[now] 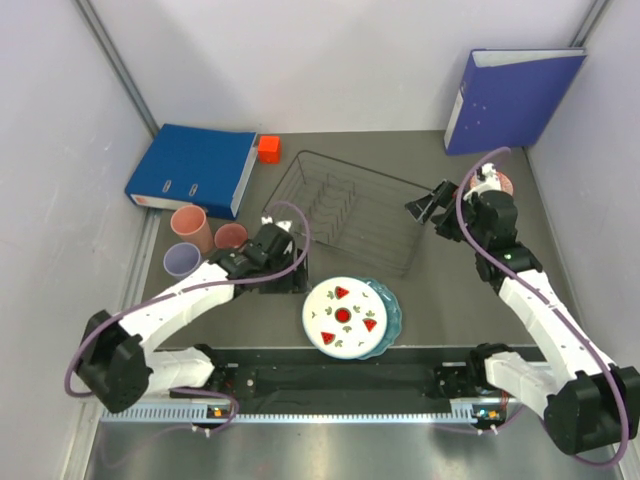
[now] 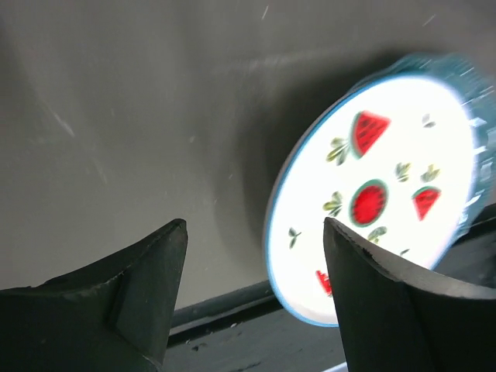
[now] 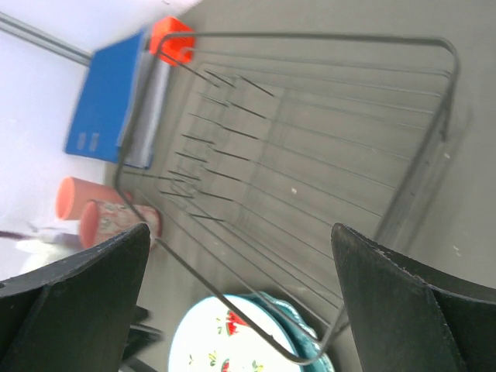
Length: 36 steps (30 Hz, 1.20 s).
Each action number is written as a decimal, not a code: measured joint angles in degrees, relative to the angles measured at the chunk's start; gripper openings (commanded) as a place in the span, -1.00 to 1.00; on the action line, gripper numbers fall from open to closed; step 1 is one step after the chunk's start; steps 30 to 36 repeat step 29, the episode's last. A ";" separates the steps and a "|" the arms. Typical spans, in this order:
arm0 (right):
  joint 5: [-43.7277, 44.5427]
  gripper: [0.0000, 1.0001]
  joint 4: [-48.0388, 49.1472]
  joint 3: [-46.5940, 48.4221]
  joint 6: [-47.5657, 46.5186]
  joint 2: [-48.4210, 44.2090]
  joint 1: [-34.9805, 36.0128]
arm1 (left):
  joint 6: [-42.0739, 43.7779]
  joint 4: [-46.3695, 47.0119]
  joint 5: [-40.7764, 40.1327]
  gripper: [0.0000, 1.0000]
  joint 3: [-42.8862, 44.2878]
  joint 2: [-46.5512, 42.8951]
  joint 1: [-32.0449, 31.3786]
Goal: Unload the mixed dishes from the dish rack
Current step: Reset both arms
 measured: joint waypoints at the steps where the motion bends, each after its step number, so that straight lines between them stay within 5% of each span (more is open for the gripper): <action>1: 0.33 0.99 -0.94 0.26 -0.35 0.42 0.04 | 0.00 -0.15 -0.92 0.54 1.14 -0.94 0.00; 15: 13.29 0.99 -7.76 2.78 -6.21 -2.93 1.40 | 1.60 7.15 -9.27 0.52 11.39 -5.79 0.00; 29: 35.34 0.99 -3.52 4.17 -17.64 -6.75 22.82 | 4.50 8.92 -18.25 0.57 13.68 1.53 -3.37; 36: 35.34 0.99 -3.52 4.17 -17.64 -6.75 22.82 | 4.50 8.92 -18.25 0.57 13.68 1.53 -3.37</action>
